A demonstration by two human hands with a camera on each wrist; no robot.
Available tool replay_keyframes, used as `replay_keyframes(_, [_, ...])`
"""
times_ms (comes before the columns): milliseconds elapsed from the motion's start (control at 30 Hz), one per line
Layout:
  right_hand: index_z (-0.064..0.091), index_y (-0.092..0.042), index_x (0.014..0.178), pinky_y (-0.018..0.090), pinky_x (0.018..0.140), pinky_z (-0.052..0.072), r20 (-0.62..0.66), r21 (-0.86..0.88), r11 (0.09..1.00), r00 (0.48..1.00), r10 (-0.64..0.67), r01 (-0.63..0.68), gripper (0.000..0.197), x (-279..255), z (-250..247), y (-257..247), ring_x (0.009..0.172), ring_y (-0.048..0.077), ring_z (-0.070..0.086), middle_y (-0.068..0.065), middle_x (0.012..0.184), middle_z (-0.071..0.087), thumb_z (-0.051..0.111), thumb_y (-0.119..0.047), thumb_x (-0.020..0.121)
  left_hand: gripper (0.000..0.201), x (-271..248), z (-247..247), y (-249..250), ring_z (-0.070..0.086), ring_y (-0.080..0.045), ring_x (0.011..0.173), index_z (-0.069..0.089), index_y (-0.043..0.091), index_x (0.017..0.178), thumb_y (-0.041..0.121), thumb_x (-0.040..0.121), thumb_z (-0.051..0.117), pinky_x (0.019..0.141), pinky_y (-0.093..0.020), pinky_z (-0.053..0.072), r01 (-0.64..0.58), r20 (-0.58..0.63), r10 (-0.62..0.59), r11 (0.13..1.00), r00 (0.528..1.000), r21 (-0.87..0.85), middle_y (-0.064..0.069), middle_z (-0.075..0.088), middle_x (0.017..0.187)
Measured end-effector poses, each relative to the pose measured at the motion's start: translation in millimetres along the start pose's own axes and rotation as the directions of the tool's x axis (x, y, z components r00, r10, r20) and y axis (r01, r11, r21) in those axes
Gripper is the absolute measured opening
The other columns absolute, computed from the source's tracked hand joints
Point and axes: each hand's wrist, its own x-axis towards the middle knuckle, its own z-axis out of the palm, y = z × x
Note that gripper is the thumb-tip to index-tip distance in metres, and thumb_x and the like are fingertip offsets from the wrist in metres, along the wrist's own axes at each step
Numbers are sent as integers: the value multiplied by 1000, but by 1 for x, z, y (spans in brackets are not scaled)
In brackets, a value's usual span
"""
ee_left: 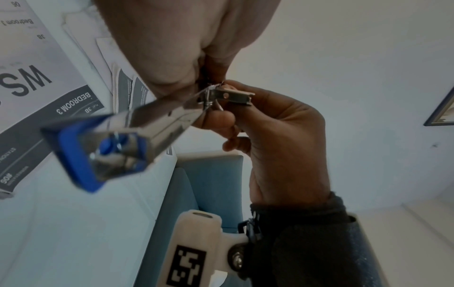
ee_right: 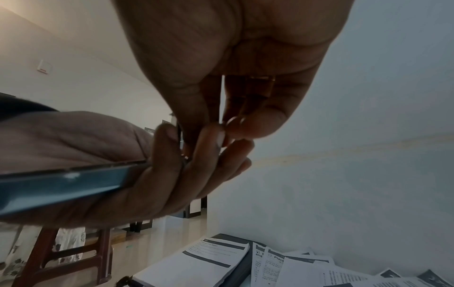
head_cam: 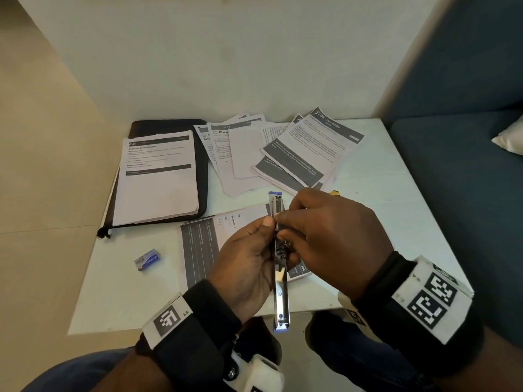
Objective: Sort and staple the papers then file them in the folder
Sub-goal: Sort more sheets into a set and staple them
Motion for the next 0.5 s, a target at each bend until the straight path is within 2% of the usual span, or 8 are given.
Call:
replay_keyframes(100, [76,-23,86,35,48,52,-12,9,1000,1000,-9,9,16,0,0,1,58,24,58,-2,80,61,61,-30,85,36,-1,1,1,61,-17,65,70,7,99,23,104,38,86,-45,49,6,1,-6,1000,1000,-17,-7,64,75])
replay_keyframes(233, [76,-23,83,35,46,51,-51,19,1000,999,-14,15,21,1,0,1,57,24,57,-3,78,60,57,-30,84,35,-1,0,3,63,-21,71,71,7,98,22,104,40,89,-46,51,21,-4,-21,999,1000,-26,-11,66,81])
replay_keyframes(300, [76,-23,84,36,48,52,-73,58,998,997,-19,23,21,1,0,2,59,22,57,-4,78,61,57,-30,85,35,-1,0,3,65,-21,72,71,8,98,23,104,40,85,-43,55,23,2,-23,999,1000,-29,-12,67,83])
replay_keyframes(400, [76,-22,91,37,55,53,-136,187,982,991,2,24,18,2,-3,11,65,14,58,-6,83,63,59,-25,87,34,-2,2,5,69,-20,70,68,5,101,21,105,39,69,-32,60,28,10,-27,998,1000,-52,-12,70,86])
replay_keyframes(500, [75,-22,93,36,57,52,-121,233,971,992,-31,58,16,2,-8,17,67,9,55,-7,85,63,61,-23,87,33,-2,3,6,68,-21,72,66,3,104,21,105,38,68,-31,61,33,9,-32,998,999,-60,-14,69,90])
